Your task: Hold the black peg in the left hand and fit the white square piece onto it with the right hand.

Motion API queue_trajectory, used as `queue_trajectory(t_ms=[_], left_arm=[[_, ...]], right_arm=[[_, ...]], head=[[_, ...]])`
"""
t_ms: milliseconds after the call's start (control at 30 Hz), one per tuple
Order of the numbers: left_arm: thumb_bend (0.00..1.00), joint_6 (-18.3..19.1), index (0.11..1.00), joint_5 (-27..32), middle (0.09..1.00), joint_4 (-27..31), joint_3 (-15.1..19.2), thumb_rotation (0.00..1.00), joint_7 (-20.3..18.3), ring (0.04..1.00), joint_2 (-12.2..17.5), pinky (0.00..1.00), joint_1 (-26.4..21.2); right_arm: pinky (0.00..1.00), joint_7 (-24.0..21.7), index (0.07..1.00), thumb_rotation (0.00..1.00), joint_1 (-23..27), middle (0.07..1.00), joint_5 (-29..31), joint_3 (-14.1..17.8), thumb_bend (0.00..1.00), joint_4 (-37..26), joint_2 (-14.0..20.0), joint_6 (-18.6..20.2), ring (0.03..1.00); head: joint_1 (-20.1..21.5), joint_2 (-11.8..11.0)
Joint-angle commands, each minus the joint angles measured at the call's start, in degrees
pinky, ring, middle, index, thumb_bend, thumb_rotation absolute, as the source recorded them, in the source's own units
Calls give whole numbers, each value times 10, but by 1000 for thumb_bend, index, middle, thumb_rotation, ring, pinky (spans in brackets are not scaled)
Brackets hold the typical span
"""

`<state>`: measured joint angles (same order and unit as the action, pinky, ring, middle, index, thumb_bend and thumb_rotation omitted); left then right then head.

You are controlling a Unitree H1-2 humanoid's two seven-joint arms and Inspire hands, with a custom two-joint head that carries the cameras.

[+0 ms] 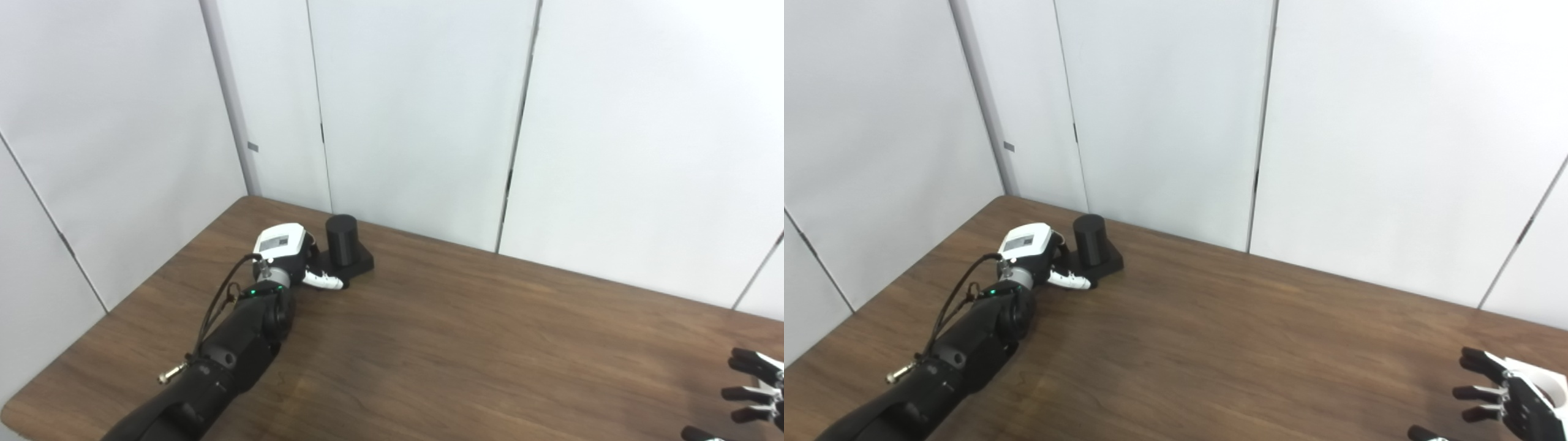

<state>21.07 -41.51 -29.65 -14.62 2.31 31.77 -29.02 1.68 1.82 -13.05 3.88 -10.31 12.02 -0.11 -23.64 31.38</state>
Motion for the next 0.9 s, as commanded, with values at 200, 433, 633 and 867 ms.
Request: queue_trajectory(t_ms=[200, 433, 633, 867], left_arm=[[522, -60, 480, 26, 814, 31, -11, 63, -31, 846, 17, 750, 9], [523, -204, 480, 39, 829, 52, -30, 59, -12, 862, 29, 771, 28], [524, -337, 484, 13, 840, 43, -66, 62, 21, 887, 43, 824, 29], [524, -405, 485, 11, 853, 44, -89, 68, 3, 897, 30, 832, 24]], right_arm=[[478, 2, 745, 0, 14, 758, -1, 5, 439, -30, 4, -3, 610], [481, 3, 748, 0, 16, 757, -7, 3, 428, -34, 2, 1, 616], [495, 0, 752, 0, 17, 761, 0, 3, 423, -37, 2, 2, 626], [478, 0, 753, 0, 17, 764, -5, 1, 426, -42, 2, 10, 625]], head=[[1, 4], [9, 6], [13, 7], [17, 10]])
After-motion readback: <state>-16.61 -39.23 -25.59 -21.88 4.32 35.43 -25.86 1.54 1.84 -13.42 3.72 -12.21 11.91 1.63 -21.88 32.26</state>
